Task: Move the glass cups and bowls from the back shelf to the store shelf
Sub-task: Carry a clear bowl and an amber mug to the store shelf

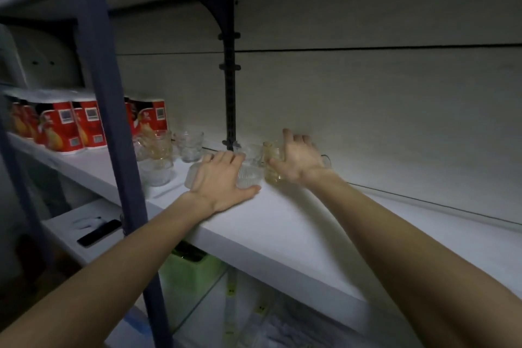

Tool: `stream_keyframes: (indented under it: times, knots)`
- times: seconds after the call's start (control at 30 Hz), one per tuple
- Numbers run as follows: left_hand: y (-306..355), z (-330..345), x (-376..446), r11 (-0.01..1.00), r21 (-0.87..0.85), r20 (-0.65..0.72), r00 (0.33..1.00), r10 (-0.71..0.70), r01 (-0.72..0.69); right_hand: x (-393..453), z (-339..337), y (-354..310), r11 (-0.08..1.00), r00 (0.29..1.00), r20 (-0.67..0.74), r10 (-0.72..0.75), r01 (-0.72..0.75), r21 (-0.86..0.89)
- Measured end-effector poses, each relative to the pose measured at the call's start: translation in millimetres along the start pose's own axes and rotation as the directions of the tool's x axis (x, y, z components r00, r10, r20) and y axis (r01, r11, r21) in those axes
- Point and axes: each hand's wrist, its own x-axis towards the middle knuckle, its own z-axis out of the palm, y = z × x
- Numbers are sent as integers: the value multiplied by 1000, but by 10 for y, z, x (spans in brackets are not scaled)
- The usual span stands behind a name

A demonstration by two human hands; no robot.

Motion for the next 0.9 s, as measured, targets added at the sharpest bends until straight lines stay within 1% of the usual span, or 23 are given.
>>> stream_keyframes:
  times: [0.1, 0.2, 0.3, 0.37, 0.43, 0.53, 0.63, 0.73, 0.8, 0.9]
  knots:
    - [-92, 122, 78, 997, -22, -55, 996, 76, -78, 113, 78, -93, 995, 996, -9, 94, -95, -26]
    - [-182, 243, 135, 981, -158, -80, 992, 99, -111, 156, 133, -105, 988, 989, -33, 147, -148, -30]
    - [-249, 303, 176, 952, -274, -115, 988, 107, -135, 134, 135, -109, 977, 976, -49, 210, -209, 36]
    - [-270, 309, 192, 934, -326, -131, 986, 107, -144, 108, 94, -115, 960, 964, -32, 264, -259, 105]
    - [-296, 307, 193, 920, -357, -139, 983, 119, -162, 64, 50, -133, 950, 959, -16, 283, -278, 140]
    - [-293, 267, 180, 905, -385, -164, 979, 124, -179, -37, -2, -97, 944, 964, -5, 267, -261, 202]
    - [-265, 171, 143, 881, -439, -206, 974, 92, -175, -179, -42, -64, 926, 967, -22, 254, -237, 293]
    - [-240, -30, 81, 853, -507, -196, 980, 31, -128, -400, -69, -36, 916, 970, -106, 218, -167, 364]
    - [-195, -173, 19, 822, -562, -190, 982, -21, -92, -642, -142, -11, 892, 957, -180, 228, -130, 434]
    - [9, -355, -153, 734, -677, -190, 976, -105, -53, -1103, -356, 73, 843, 920, -288, 266, -77, 533]
